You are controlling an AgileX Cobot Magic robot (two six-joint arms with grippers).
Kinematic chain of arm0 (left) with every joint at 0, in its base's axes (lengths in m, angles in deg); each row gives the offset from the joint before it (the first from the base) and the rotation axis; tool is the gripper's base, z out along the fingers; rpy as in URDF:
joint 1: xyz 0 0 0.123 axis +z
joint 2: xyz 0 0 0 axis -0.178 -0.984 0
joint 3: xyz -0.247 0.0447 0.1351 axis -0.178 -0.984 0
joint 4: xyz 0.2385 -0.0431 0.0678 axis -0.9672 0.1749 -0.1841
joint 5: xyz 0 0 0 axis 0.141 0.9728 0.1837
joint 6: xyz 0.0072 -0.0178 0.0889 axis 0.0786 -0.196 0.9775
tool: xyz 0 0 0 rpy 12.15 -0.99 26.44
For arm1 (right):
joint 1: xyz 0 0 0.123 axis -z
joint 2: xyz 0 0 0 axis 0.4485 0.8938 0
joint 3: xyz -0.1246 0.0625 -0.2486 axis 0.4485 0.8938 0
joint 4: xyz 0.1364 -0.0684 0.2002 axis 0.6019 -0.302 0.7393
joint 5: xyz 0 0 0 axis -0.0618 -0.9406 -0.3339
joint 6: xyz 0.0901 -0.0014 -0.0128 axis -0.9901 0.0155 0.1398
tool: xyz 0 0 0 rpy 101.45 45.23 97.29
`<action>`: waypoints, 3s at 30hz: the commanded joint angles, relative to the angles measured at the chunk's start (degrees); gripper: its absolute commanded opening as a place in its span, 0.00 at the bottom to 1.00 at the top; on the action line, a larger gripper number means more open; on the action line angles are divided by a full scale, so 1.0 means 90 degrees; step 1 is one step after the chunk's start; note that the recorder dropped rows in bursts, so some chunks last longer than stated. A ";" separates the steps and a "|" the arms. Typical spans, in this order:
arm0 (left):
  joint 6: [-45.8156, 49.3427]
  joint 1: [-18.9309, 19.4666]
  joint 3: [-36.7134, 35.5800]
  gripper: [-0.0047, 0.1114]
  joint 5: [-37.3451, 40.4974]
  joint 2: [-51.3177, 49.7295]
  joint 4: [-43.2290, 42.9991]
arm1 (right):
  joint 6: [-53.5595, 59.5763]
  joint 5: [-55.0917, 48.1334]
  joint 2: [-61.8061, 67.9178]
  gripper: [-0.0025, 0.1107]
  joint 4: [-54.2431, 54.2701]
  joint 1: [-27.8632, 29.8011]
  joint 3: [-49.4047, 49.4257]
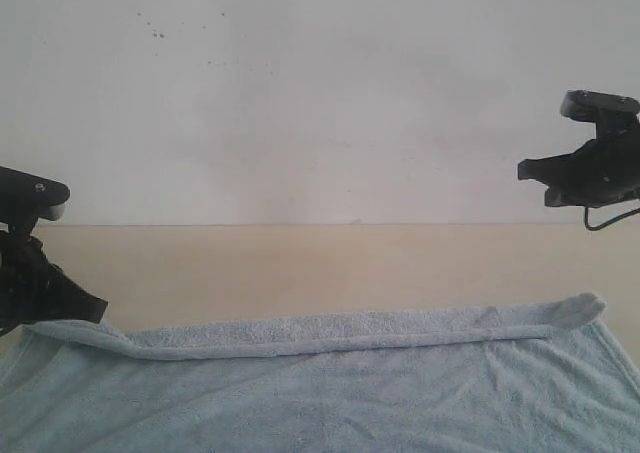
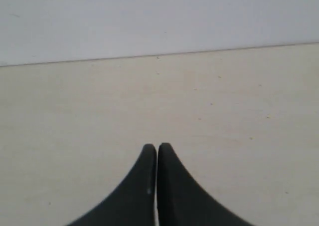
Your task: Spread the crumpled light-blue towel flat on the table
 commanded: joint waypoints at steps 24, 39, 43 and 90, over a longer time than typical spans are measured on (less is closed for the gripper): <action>-0.0022 0.0017 0.0051 0.07 0.0106 -0.0002 -0.0027 | 0.1477 -0.1478 -0.1235 0.26 0.0369 0.0105 0.1696; -0.0022 0.0017 0.0051 0.07 0.0011 -0.0002 -0.0003 | 0.0674 -0.0375 -0.1441 0.42 0.0417 0.0686 0.2807; -0.0022 0.0017 0.0051 0.07 -0.0006 -0.0002 -0.0003 | 0.0650 -0.0225 -0.1334 0.42 0.0417 0.0686 0.2807; -0.0022 0.0017 0.0051 0.07 -0.0160 -0.0002 -0.0017 | 0.0537 0.0938 -0.0530 0.05 0.1027 0.0144 0.2477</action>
